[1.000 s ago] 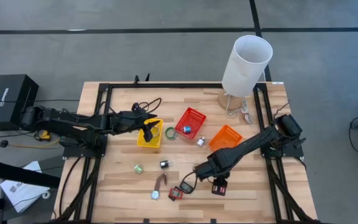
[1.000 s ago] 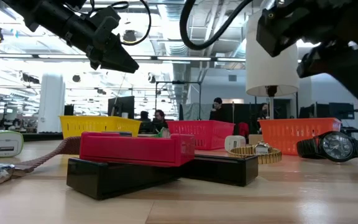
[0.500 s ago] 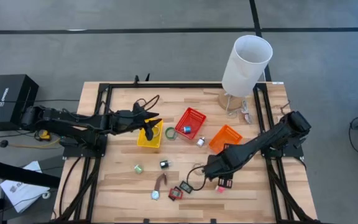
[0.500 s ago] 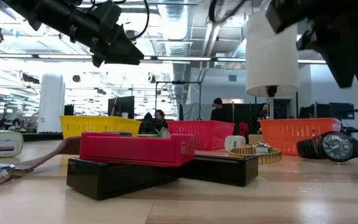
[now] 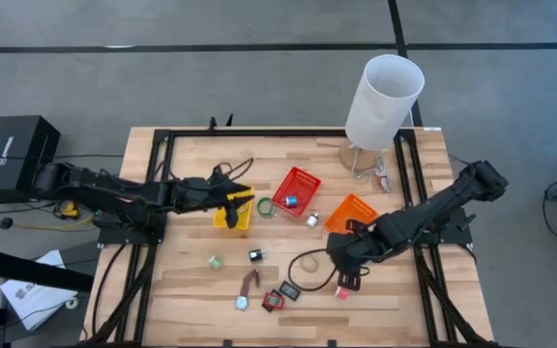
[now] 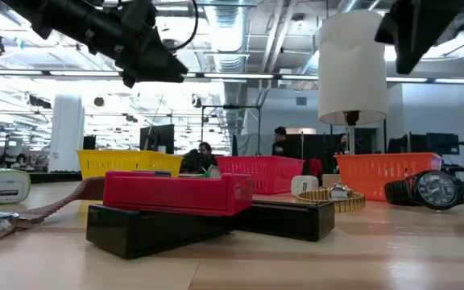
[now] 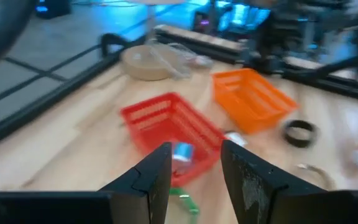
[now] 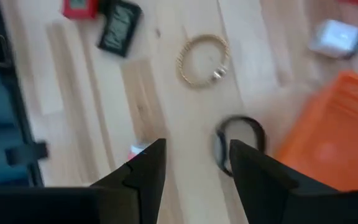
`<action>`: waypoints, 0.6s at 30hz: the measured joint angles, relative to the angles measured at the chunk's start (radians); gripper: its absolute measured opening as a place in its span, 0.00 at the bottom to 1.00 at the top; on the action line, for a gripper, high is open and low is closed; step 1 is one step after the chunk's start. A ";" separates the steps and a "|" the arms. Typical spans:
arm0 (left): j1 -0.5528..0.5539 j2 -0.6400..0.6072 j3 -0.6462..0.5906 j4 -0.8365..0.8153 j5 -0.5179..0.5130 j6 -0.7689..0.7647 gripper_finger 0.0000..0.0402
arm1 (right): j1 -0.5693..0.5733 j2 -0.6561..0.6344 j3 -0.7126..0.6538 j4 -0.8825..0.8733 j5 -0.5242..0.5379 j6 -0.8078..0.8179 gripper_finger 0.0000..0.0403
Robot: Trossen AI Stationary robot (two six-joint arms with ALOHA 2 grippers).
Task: Pick & Place Office items
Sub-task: Put the right black digital clock into the orange bin
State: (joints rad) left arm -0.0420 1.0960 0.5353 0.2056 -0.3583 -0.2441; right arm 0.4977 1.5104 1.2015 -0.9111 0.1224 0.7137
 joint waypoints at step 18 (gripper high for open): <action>-0.237 0.002 0.000 0.106 0.000 -0.079 0.34 | 0.071 0.222 -0.205 0.815 0.164 -0.114 0.42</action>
State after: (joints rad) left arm -0.2792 1.0977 0.5350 0.3117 -0.3578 -0.3231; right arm 0.5686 1.7320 0.9969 -0.0964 0.2864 0.5992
